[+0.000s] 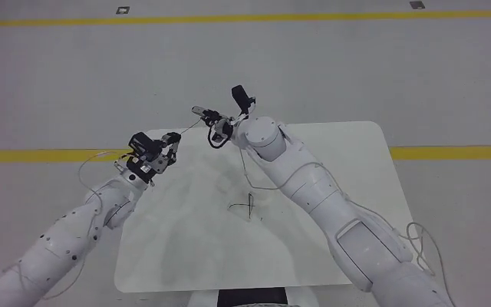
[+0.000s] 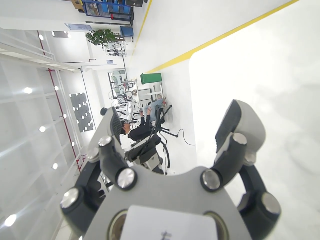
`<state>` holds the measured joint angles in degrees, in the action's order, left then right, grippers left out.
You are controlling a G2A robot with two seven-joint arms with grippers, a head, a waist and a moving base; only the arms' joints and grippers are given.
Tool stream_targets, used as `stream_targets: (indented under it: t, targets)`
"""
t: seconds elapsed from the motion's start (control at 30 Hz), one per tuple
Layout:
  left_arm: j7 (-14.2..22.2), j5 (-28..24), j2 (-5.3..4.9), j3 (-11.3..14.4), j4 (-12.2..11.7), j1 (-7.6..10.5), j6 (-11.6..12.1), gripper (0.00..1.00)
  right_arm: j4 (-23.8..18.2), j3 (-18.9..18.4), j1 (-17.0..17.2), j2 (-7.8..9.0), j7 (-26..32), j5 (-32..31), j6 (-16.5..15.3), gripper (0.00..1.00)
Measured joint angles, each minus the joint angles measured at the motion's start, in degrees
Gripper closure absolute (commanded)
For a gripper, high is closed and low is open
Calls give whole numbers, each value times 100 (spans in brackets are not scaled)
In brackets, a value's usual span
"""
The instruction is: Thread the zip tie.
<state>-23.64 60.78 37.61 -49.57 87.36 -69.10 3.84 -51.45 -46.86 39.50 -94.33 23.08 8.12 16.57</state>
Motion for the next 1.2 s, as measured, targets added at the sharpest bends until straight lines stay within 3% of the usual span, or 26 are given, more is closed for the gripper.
stream_targets:
  t: [0.07,0.23,0.27,0.4,0.53,0.63,0.97,1.1,1.2]
  targets:
    - [40,-349,9,-97,-71,-33,272,100,5,-122,48,54,104,-50,-94,0]
    - [285,-1826,-45,-423,-261,-152,1663,100,-26,-421,159,223,781,-194,-483,0]
    - [316,-2005,-58,-431,-213,-184,1770,100,-27,-478,176,250,906,-189,-558,0]
    - [486,-2819,-147,-344,95,-274,1562,100,8,-622,189,326,1473,-163,-859,0]
    - [681,-3543,-286,-225,307,-244,1564,100,71,-667,132,360,2183,-42,-1198,0]
    - [763,-4054,-359,-149,453,-187,1565,100,75,-678,131,364,2272,-6,-1235,0]
    - [774,-4081,-360,-148,449,-187,1559,100,71,-679,135,363,2253,-10,-1230,0]
    - [1288,-4973,-334,-246,519,-208,1564,100,50,-872,291,440,2509,189,-1666,0]
    - [2213,-6269,-381,-501,633,-234,1565,100,210,-1103,328,516,3095,461,-2017,0]
